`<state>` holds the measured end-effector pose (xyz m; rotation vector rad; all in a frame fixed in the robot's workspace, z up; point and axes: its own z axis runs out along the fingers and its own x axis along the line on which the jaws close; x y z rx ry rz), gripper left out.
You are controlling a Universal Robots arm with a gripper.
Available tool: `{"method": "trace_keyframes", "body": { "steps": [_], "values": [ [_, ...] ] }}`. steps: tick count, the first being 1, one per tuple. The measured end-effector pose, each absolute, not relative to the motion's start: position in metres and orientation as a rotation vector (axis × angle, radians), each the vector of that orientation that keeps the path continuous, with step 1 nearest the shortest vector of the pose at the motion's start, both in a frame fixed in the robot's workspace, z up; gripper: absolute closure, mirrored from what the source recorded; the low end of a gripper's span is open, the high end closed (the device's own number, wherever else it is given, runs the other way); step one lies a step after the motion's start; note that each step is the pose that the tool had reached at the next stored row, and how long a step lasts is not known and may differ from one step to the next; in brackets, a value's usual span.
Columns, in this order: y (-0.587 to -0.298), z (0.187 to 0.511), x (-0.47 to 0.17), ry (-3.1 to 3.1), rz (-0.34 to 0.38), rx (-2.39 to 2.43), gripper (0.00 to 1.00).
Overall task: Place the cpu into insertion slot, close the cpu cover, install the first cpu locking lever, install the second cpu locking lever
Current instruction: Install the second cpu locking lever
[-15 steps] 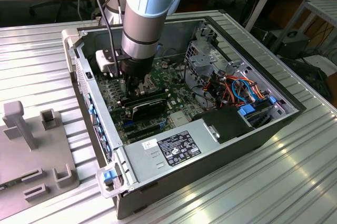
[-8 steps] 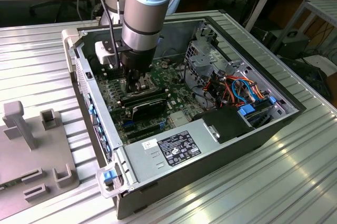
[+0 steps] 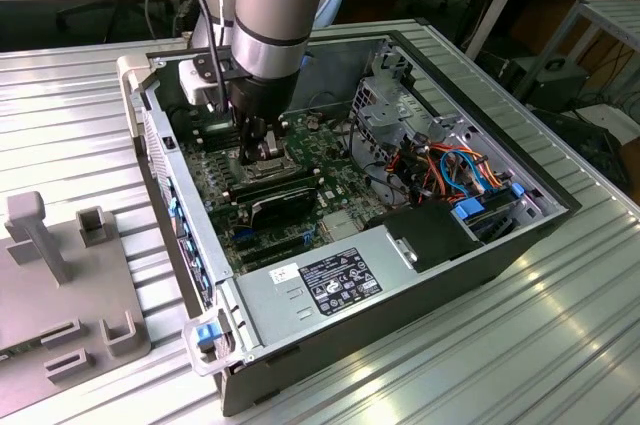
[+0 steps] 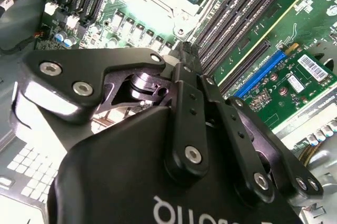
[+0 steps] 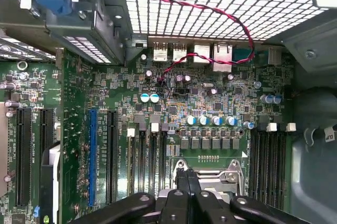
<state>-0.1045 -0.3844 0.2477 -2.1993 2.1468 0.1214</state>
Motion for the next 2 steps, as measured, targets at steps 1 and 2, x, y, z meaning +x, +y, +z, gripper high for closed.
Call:
{"method": "trace_keyframes", "body": {
  "steps": [1, 2],
  "values": [
    [-0.3844, 0.2477, -0.1045, 2.147, 0.121, -2.199, 0.89],
    [-0.3844, 0.2477, -0.1045, 2.147, 0.122, -2.199, 0.89]
  ]
}}
